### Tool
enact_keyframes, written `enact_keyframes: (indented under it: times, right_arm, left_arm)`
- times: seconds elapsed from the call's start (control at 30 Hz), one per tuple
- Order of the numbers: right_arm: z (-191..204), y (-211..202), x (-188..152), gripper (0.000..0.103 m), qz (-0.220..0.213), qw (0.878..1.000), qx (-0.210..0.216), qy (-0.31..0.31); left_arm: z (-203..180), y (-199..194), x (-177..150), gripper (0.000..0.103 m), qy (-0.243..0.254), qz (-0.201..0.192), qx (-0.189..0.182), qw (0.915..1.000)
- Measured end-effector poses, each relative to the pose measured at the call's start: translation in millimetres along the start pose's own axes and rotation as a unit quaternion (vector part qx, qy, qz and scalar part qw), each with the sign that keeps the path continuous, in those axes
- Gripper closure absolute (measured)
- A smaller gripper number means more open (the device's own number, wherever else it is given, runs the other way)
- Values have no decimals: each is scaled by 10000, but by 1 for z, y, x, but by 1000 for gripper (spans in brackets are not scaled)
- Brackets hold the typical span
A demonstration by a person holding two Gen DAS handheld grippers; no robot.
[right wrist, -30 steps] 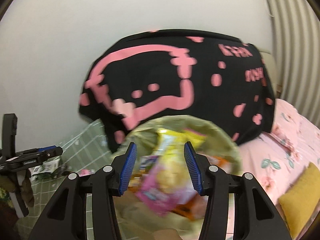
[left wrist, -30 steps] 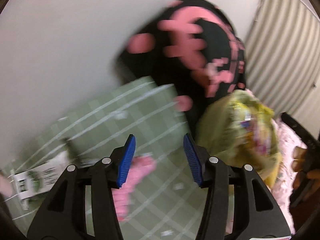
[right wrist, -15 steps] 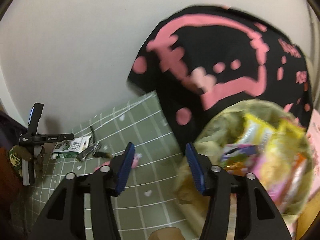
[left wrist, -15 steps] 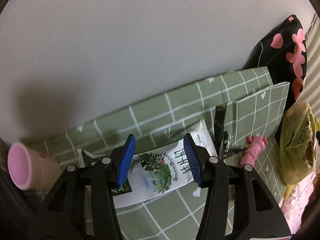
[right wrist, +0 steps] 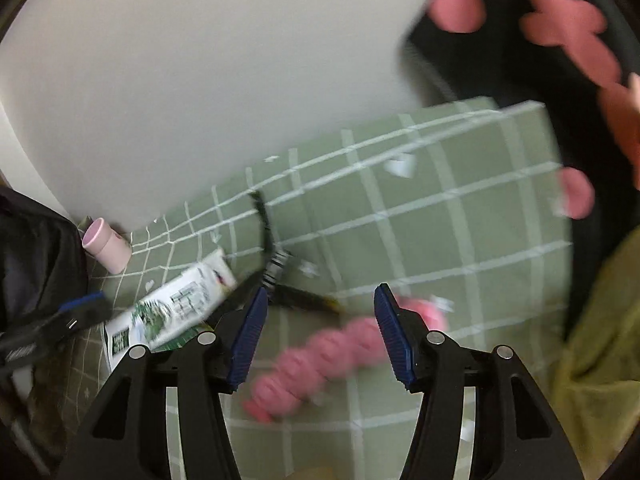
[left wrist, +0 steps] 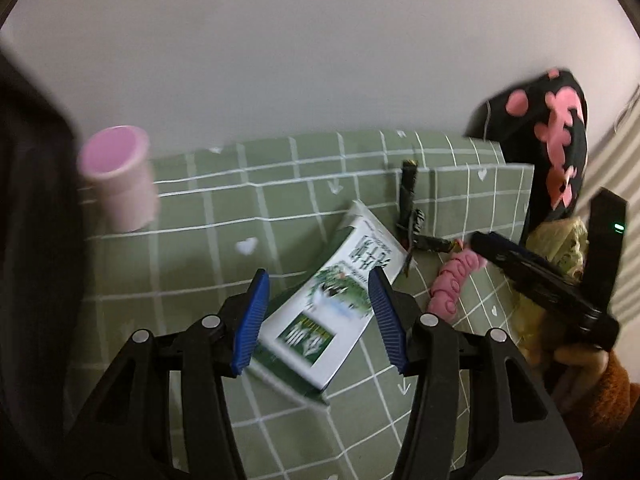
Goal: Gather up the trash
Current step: 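Grasp the green-white milk carton with the left tool while the right tool grasps the black snack stick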
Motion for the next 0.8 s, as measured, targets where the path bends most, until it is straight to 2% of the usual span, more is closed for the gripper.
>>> enact_keyframes:
  times: [0.17, 0.3, 0.4, 0.47, 0.5, 0.63, 0.8]
  right_arm:
    - [29, 34, 7, 52, 0, 10000, -8, -68]
    - [36, 55, 5, 59, 175, 9997, -88, -168]
    - [36, 62, 1, 68, 344, 9992, 60, -184]
    - [35, 58, 3, 82, 359, 9989, 122, -258]
    - [33, 53, 3, 86, 356, 9989, 116, -297]
    - [22, 18, 11, 86, 69, 9994, 31, -341]
    - [0, -36, 15, 86, -273, 9994, -52, -223]
  left_arm:
    - [21, -22, -11, 51, -71, -253, 342, 9991]
    - [31, -35, -16, 51, -106, -405, 443, 9981]
    - [34, -41, -20, 50, -98, -486, 404, 9980]
    - [30, -41, -21, 50, -2, -481, 366, 9982]
    - [28, -41, -22, 50, 64, -474, 342, 9983]
    - [5, -30, -12, 47, 494, -396, 146, 9979]
    - [-20, 4, -3, 44, 1175, 53, 98, 9930]
Point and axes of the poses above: each gripper's, at about its wrist camera, not at the fingertips, and y roughly the way its jaws point, z to its left, x to its top, the point moved 9 cm from there along y, roughly the way its jaws point, and after that the axes turned 3 degrees about -y, right-handed, at the moved point
